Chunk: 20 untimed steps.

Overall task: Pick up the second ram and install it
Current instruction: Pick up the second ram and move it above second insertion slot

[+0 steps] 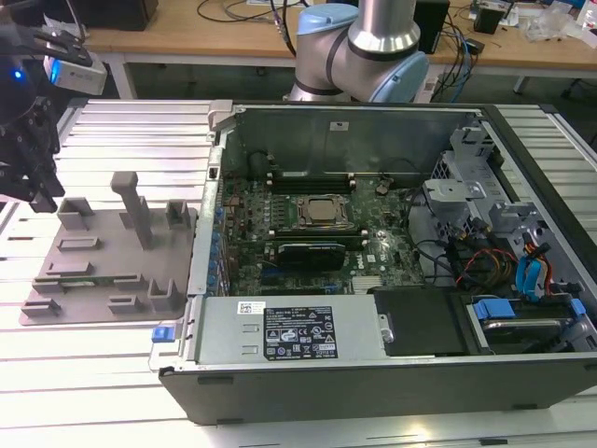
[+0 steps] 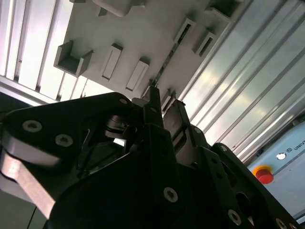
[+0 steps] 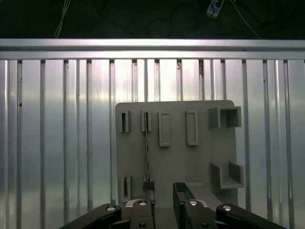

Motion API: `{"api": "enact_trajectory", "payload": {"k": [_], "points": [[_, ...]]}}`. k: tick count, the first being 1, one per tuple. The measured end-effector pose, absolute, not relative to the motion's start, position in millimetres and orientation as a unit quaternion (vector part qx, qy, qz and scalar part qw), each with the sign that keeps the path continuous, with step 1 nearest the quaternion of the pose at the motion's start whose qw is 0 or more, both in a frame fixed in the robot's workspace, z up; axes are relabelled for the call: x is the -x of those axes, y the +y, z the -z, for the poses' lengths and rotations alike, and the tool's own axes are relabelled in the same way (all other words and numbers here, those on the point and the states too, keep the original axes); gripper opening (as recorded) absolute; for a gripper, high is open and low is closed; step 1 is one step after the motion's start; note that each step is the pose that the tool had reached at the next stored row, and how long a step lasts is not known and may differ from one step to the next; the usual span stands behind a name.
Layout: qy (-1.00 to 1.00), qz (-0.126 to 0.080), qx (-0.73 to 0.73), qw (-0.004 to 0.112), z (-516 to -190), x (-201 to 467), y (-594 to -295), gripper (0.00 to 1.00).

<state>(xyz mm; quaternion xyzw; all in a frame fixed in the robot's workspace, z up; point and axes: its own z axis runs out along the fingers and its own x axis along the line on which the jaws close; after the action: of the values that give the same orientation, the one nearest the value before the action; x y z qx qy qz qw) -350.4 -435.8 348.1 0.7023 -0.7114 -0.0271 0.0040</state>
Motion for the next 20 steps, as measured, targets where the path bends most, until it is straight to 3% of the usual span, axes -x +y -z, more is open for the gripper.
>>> {"api": "enact_trajectory", "payload": {"k": [20], "points": [[-0.711,0.027,-0.702,0.004,-322.4,350.4,-435.8,0.28]]}}
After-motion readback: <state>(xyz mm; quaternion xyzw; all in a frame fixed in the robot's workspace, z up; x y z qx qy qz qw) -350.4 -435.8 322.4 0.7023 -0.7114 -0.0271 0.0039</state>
